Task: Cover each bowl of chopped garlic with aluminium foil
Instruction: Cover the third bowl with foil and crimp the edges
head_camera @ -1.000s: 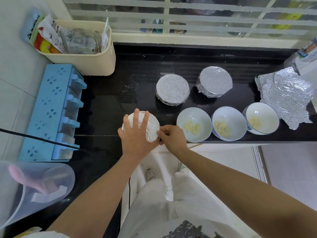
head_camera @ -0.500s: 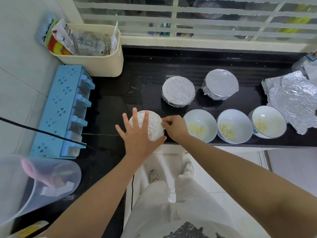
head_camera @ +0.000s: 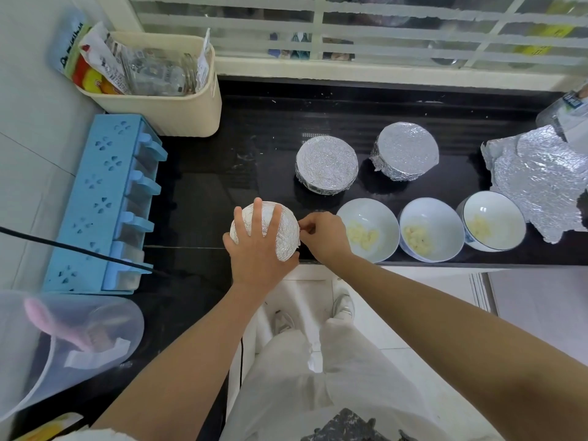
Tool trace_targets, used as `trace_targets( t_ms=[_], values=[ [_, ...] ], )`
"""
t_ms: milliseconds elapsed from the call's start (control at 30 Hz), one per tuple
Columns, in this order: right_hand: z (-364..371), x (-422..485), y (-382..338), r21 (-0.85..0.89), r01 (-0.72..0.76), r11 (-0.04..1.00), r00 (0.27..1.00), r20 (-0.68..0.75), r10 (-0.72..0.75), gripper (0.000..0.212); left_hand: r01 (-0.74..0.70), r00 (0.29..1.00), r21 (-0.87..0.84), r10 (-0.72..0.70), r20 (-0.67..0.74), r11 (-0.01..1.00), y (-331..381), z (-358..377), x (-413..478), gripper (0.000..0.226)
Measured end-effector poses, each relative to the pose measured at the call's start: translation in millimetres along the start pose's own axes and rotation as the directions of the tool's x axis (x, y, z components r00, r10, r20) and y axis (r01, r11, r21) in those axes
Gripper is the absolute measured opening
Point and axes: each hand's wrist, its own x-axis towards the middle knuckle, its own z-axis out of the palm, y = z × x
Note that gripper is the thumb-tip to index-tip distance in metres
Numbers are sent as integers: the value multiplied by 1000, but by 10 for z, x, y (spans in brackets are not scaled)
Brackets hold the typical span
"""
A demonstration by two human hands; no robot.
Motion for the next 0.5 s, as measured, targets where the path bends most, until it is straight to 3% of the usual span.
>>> trace_targets(
  t_ms=[233,400,500],
  values=[
    [1,-14,-1,-90,0,996,1000,-31,-3,14,-3,1000,-2,3,-21,1000,-5,28,3,94],
    [93,-88,34,150,-114,982,990,-69,126,16,-9,1000,10,9,-18,1000,-6,16,0,91],
    [111,-167,26,367,-202,908,974,-20,225,27,-14,1000,9,14,-15,1000,-3,15,0,91]
  ],
)
